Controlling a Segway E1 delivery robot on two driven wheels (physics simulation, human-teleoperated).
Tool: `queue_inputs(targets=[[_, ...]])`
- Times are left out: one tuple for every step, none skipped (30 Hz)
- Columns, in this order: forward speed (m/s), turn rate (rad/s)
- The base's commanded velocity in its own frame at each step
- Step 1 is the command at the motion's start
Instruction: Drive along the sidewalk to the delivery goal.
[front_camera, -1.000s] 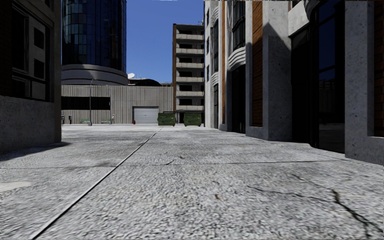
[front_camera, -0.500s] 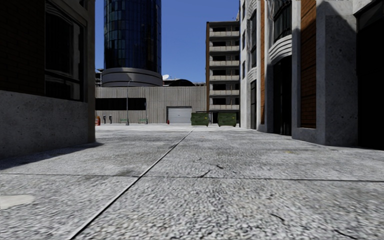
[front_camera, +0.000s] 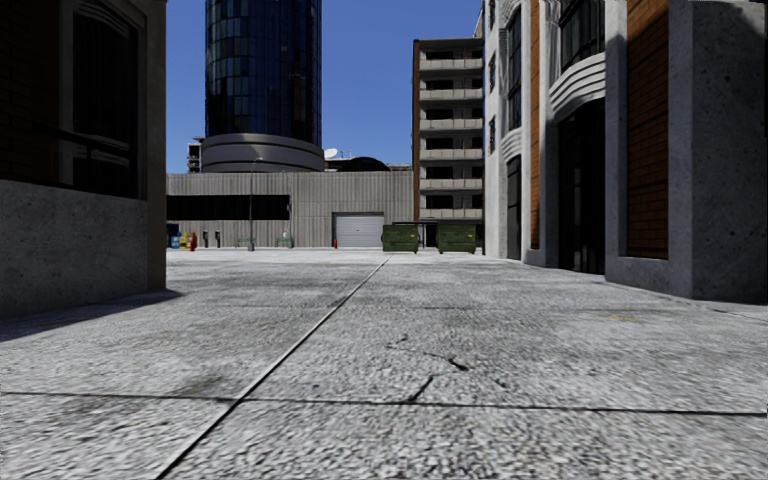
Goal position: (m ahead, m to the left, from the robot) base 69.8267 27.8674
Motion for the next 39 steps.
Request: queue_inputs(targets=[[1.60,0.00],[1.60,0.02],[1.60,0.12],[1.60,0.15],[1.60,0.15],[1.61,0.16],[1.62,0.16],[1.62,0.16],[1.62,0.16],[1.62,0.18],[1.62,0.21],[1.62,0.21],[1.62,0.22],[1.62,0.22],[1.62,0.22],[1.62,0.22],[1.62,0.22],[1.62,0.22],[1.62,0.22],[1.62,0.22],[1.62,0.22],[1.62,0.27],[1.62,0.27],[1.62,0.35],[1.63,0.37],[1.63,0.37],[1.63,0.37],[1.64,0.38],[1.64,0.38],[1.64,0.38],[1.64,0.38],[1.65,0.38],[1.65,0.38],[1.65,0.38],[1.66,0.38],[1.66,0.38],[1.68,0.38],[1.68,0.38],[1.70,0.38]])
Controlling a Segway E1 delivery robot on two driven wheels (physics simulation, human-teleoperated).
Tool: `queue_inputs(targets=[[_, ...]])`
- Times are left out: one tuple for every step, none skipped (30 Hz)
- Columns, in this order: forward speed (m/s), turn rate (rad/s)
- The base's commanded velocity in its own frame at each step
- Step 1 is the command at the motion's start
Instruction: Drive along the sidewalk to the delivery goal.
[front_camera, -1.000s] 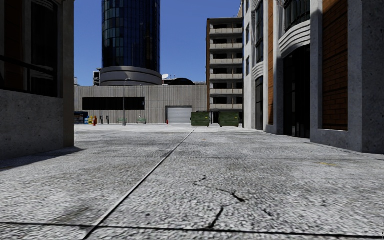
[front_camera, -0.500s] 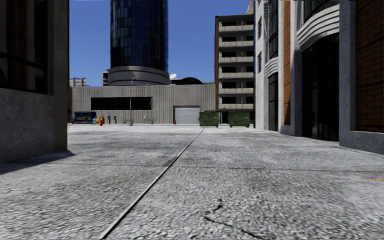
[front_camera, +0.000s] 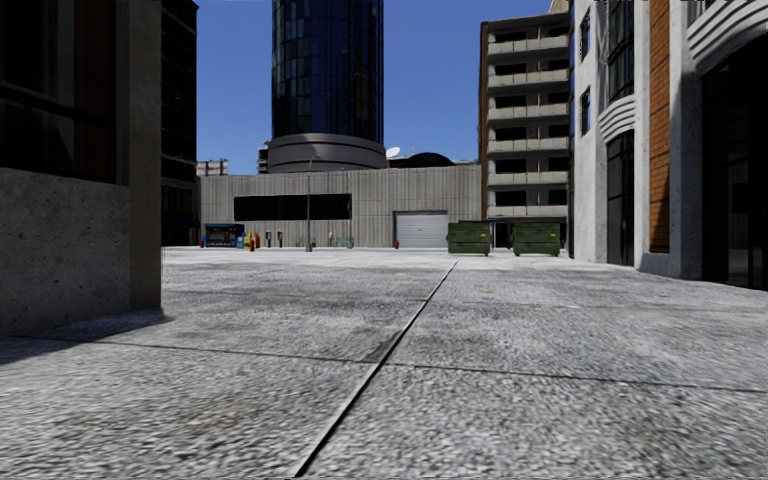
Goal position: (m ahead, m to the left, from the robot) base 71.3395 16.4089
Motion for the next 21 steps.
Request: queue_inputs(targets=[[1.72,0.38],[1.73,0.38],[1.73,0.38],[1.73,0.38],[1.74,0.38],[1.74,0.38],[1.74,0.38],[1.74,0.38],[1.76,0.38],[1.76,0.38],[1.77,0.38],[1.78,0.38],[1.78,0.38],[1.78,0.38],[1.80,0.38],[1.89,0.38],[2.00,0.38],[2.00,0.38],[2.00,0.38],[2.00,0.38],[2.00,0.38]])
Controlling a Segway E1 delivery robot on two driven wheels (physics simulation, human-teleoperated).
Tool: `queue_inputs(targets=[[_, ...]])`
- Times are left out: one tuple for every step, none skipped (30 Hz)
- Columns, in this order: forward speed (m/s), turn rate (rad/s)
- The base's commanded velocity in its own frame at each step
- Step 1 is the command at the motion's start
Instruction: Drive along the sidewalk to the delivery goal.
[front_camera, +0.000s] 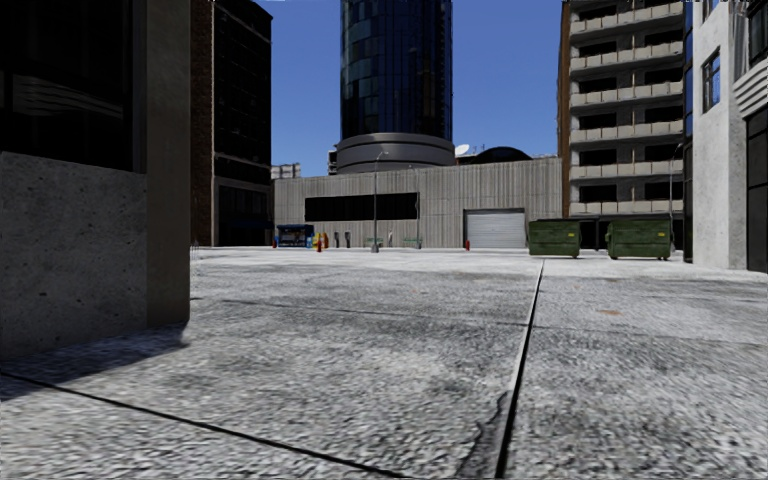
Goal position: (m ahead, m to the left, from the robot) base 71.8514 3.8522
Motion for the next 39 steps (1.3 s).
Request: queue_inputs(targets=[[2.00,0.38],[2.00,0.38],[2.00,0.38],[2.00,0.38],[2.00,0.38],[2.00,0.38],[2.00,0.38],[2.00,0.38],[2.00,0.38],[2.00,0.38],[2.00,0.38],[2.00,0.38],[2.00,0.38],[2.00,0.38],[2.00,0.38],[2.00,0.38],[2.00,0.38],[2.00,0.38],[2.00,0.38],[2.00,0.38],[2.00,0.38],[2.00,0.38],[2.00,0.38],[2.00,0.38],[2.00,0.38],[2.00,0.36],[2.00,0.21],[2.00,0.00],[2.00,0.00],[2.00,0.00],[2.00,0.00],[2.00,0.00],[2.00,0.00],[2.00,0.00],[2.00,0.00],[2.00,0.00],[2.00,0.00],[2.00,0.00],[2.00,0.00]])
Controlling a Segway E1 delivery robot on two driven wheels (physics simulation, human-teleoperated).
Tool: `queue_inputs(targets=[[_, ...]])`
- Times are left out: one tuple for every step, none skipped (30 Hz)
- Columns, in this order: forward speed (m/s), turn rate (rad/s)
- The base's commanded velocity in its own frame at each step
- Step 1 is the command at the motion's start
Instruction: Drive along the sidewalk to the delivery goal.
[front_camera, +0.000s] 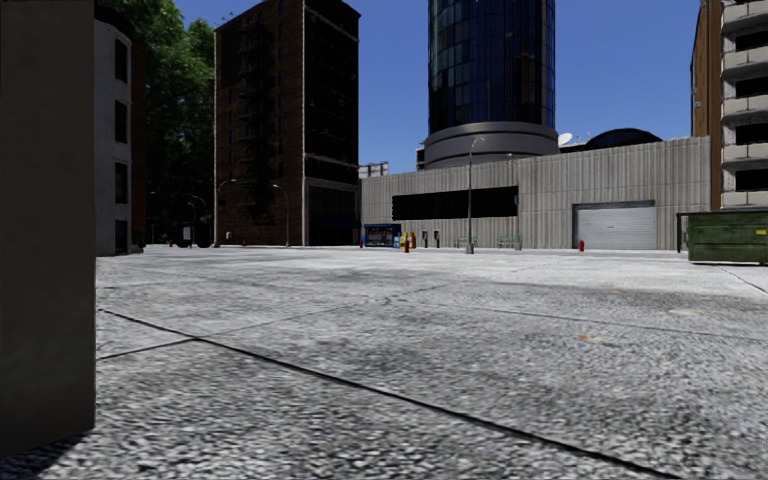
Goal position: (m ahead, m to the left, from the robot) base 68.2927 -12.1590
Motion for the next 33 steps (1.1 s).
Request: queue_inputs(targets=[[2.00,0.00],[2.00,0.00],[2.00,0.01],[2.00,0.01],[2.00,0.07],[2.00,0.09],[2.00,0.09],[2.00,0.09],[2.00,0.10],[2.00,0.10],[2.00,0.10],[2.00,0.10],[2.00,0.10],[2.00,0.10],[2.00,0.10],[2.00,0.10],[2.00,0.10],[2.00,0.10],[2.00,0.10],[2.00,0.10],[2.00,0.17],[2.00,0.17],[2.00,0.25],[2.00,0.27],[2.00,0.27],[2.00,0.27],[2.00,0.27],[2.00,0.28],[2.00,0.28],[2.00,0.28],[2.00,0.28],[2.00,0.28],[2.00,0.28]])
